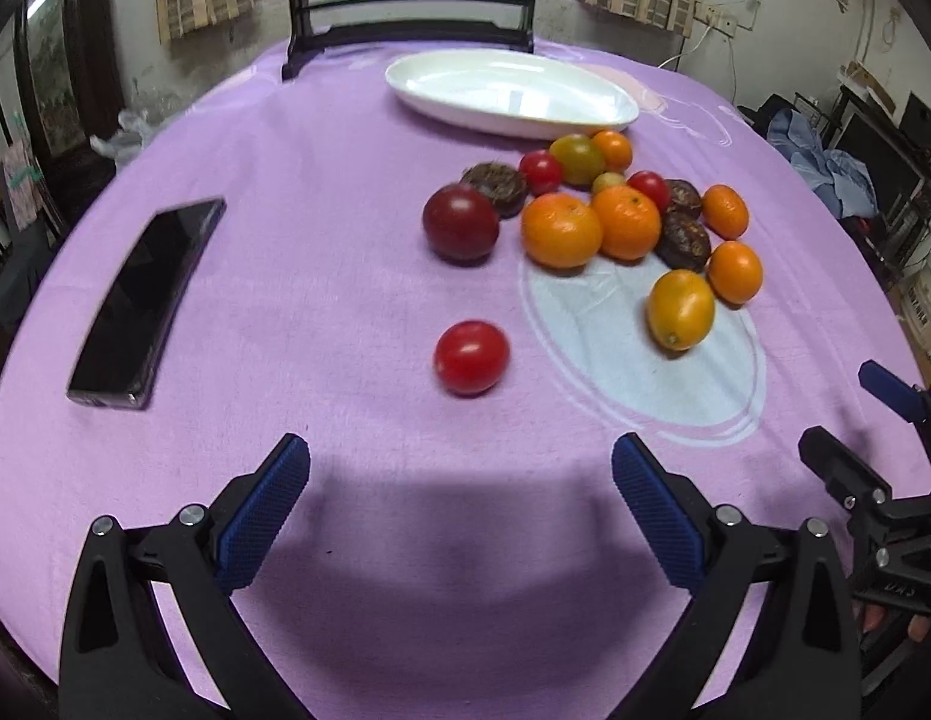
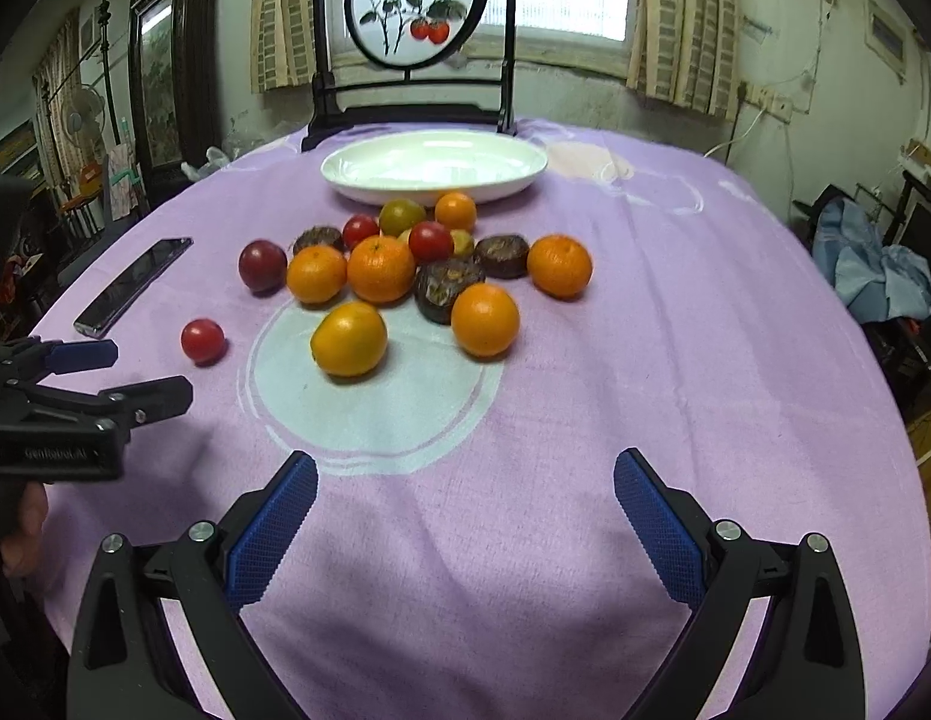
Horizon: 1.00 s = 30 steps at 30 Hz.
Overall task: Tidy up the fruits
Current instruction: 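Grasp the red cherry tomato with the left tool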
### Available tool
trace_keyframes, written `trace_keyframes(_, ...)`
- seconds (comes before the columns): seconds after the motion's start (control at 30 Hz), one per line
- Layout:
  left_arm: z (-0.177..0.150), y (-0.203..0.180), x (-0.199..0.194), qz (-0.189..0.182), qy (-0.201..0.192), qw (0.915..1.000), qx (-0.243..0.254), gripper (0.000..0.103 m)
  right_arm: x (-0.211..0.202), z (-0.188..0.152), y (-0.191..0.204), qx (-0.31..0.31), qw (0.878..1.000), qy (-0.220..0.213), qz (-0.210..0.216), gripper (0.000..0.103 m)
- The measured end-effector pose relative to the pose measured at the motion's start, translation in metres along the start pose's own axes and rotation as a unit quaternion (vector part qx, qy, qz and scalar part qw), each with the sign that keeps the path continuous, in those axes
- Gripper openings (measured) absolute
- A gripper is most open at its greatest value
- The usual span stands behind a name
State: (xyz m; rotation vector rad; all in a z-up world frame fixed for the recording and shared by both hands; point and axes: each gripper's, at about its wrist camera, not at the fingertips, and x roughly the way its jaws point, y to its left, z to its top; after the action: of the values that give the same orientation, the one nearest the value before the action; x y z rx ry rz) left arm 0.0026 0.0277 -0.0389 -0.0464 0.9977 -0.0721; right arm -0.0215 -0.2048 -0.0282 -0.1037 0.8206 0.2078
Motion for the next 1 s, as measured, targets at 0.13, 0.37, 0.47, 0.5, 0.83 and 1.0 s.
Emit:
trace_keyframes(0.13, 0.005, 0.014, 0.015, 0.005, 0.017, 0.9995, -0.027, 0.088, 0.003, 0.002, -0.002, 0.008, 1.000, 0.010, 0.017, 0.100)
trace_keyframes(0.37, 0.022, 0.000, 0.030, 0.037, 0.014, 0.9992, 0.011, 0.071, 0.005, 0.006, -0.007, 0.016, 0.999, 0.015, 0.036, 0.100)
trace_keyframes(0.47, 0.027, -0.008, 0.033, 0.034, 0.006, 0.9990, 0.029, 0.054, 0.007, 0.007, -0.012, 0.022, 0.999, 0.019, 0.036, 0.100)
trace_keyframes(0.5, 0.029, -0.011, 0.033, 0.028, 0.005, 0.9990, 0.035, 0.049, 0.008, 0.007, -0.014, 0.023, 0.999, 0.020, 0.035, 0.100)
trace_keyframes(0.83, 0.025, -0.015, 0.025, 0.013, 0.010, 0.9988, 0.047, 0.027, 0.033, 0.030, -0.026, -0.018, 0.999, 0.045, -0.025, 0.100)
trace_keyframes(1.0, 0.025, -0.006, 0.024, 0.002, 0.017, 0.9993, 0.033, 0.027, 0.061, 0.047, -0.018, -0.046, 0.997, 0.066, -0.019, 0.096)
